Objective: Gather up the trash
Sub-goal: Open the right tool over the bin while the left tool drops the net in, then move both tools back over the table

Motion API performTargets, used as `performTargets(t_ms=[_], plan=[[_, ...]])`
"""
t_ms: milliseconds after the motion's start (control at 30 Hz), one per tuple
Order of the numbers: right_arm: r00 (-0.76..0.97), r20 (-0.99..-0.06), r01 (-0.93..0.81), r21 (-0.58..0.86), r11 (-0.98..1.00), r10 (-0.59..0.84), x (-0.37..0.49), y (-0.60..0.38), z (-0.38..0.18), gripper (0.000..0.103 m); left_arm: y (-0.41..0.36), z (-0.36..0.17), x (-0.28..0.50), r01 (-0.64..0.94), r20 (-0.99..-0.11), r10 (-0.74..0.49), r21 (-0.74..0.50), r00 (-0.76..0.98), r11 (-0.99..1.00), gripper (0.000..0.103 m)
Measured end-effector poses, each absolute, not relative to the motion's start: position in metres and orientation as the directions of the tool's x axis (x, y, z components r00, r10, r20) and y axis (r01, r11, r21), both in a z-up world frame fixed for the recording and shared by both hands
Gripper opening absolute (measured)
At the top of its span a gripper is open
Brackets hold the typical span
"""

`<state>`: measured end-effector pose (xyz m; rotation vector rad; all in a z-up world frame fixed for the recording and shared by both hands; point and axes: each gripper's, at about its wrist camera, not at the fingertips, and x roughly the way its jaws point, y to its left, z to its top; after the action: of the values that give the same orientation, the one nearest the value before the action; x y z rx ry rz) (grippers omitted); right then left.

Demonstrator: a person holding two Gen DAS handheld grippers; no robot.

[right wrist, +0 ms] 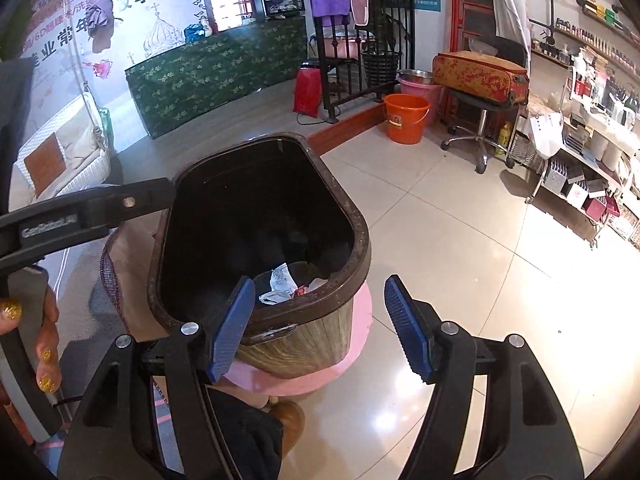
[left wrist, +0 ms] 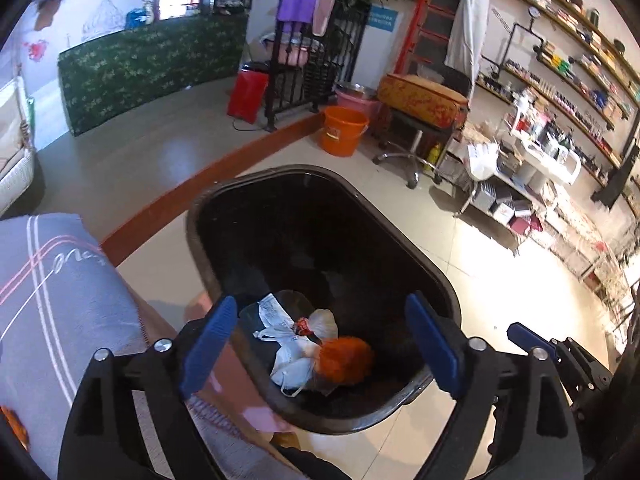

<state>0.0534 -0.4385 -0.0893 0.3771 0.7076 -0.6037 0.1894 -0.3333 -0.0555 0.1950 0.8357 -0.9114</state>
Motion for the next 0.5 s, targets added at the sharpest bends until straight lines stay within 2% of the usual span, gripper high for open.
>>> performTargets(t_ms=[67, 167, 233, 500], plan=[[0.603, -0.699, 0.626, 0.116, 0.771, -0.384, 0.054, -0.437, -0.089, 0.068, -0.325, -0.053, 0.19, 0.747, -0.71, -0.617, -0.195, 0.339, 0.636, 0.087], [0.605, -0.699, 0.619, 0.112, 0.777, -0.381, 0.058, -0.433, -0.087, 0.076, -0.309, -0.048, 0.189, 0.734, -0.701, -0.614, -0.192, 0.362, 0.651, 0.09], [0.611, -0.696, 0.613, 0.114, 0.782, -0.377, 0.06, -0.428, -0.086, 0.076, -0.295, -0.045, 0.187, 0.72, -0.693, -0.61, -0.189, 0.384, 0.668, 0.094], [0.645, -0.693, 0.537, 0.111, 0.836, -0.322, 0.08, -0.395, -0.076, 0.077, -0.235, -0.031, 0.184, 0.647, -0.681, -0.558, -0.159, 0.475, 0.745, 0.095]])
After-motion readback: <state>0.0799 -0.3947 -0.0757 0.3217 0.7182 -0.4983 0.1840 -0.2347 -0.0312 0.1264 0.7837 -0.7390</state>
